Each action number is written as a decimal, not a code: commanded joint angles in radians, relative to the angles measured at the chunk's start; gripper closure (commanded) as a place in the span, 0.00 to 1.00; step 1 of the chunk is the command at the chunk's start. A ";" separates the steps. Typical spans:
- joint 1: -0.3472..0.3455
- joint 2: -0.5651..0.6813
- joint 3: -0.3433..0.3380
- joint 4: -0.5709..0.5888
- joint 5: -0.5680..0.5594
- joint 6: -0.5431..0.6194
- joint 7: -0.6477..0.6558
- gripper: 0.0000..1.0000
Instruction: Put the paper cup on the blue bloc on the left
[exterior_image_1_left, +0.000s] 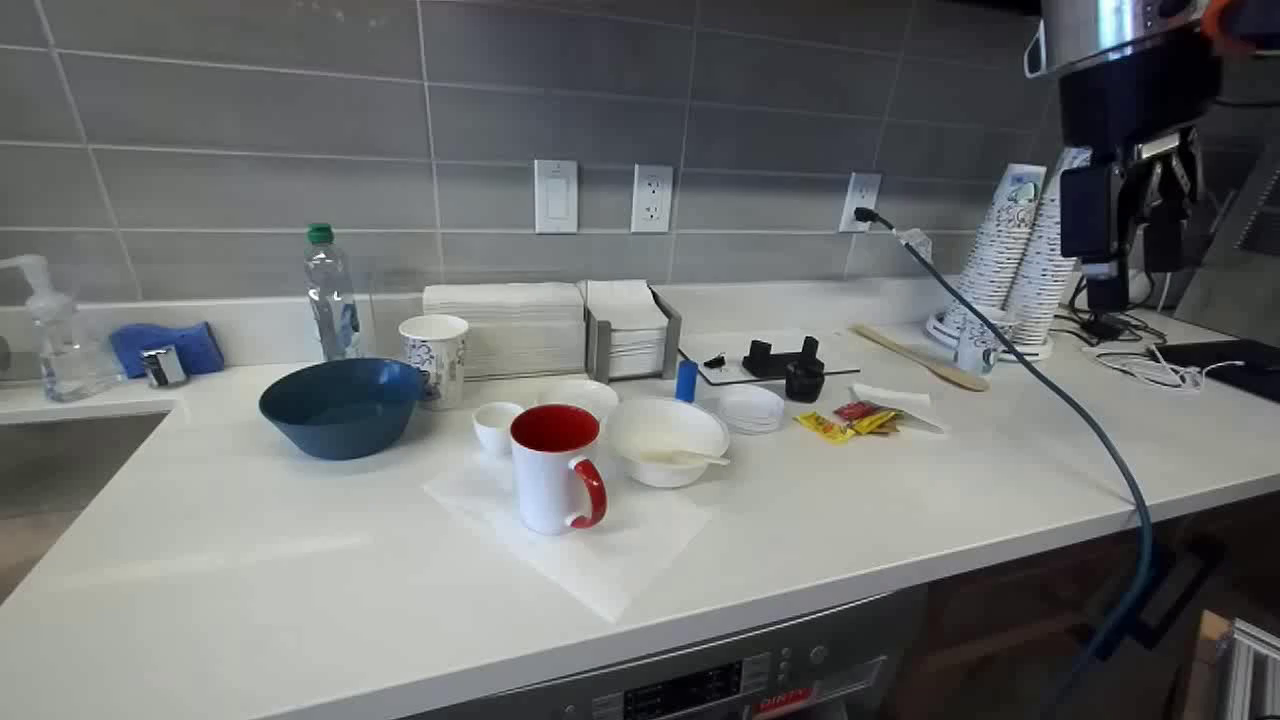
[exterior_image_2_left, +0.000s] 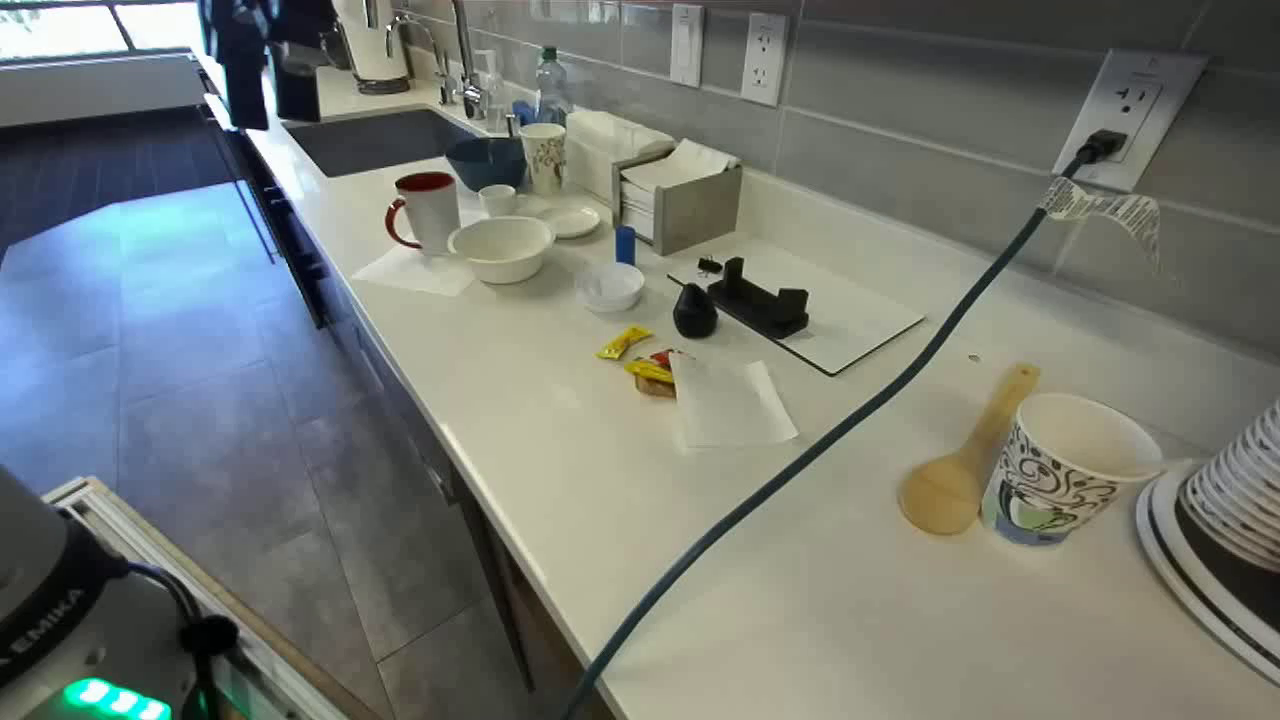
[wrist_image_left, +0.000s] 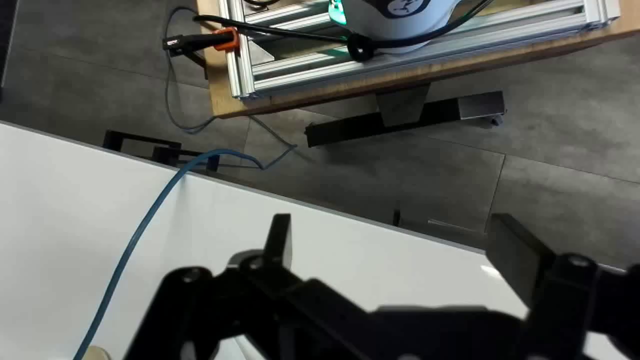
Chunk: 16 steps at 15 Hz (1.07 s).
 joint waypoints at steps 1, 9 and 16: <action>0.019 0.001 -0.015 0.002 -0.006 -0.003 0.009 0.00; -0.012 0.050 -0.181 0.097 -0.117 0.013 -0.271 0.00; -0.037 0.322 -0.482 0.326 -0.032 0.154 -0.604 0.00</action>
